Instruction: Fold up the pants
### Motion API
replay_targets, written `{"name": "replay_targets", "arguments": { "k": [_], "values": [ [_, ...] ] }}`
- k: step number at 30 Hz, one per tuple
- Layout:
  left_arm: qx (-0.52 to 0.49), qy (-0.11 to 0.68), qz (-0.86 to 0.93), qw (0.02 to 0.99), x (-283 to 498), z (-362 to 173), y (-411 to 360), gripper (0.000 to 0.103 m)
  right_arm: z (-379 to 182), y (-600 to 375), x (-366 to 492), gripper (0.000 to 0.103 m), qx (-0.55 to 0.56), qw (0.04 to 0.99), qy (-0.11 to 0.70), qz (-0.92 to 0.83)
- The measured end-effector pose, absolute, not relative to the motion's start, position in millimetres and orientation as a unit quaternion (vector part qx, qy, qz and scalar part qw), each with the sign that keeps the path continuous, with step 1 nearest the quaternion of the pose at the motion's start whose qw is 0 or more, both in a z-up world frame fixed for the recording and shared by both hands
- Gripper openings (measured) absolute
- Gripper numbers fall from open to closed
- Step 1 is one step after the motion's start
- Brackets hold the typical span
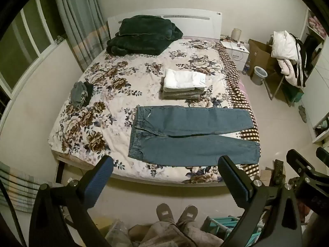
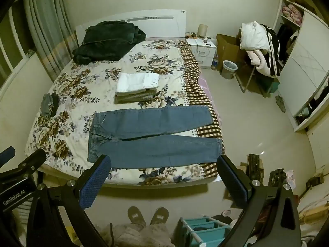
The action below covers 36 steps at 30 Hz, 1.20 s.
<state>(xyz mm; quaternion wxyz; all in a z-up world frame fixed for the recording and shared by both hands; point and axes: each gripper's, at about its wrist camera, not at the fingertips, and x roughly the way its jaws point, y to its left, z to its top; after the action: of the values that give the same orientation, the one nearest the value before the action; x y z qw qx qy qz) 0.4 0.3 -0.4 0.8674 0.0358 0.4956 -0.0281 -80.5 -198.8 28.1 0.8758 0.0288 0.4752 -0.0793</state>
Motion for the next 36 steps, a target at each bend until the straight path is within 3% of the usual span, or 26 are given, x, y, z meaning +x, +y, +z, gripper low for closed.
{"name": "replay_targets", "arguments": {
  "k": [36],
  "values": [
    [0.035,0.482,-0.028,0.875,-1.5,8.3,-5.7,0.103,44.9,-189.8,-96.3,0.103,0.014,0.881,0.466,-0.084]
  ]
}}
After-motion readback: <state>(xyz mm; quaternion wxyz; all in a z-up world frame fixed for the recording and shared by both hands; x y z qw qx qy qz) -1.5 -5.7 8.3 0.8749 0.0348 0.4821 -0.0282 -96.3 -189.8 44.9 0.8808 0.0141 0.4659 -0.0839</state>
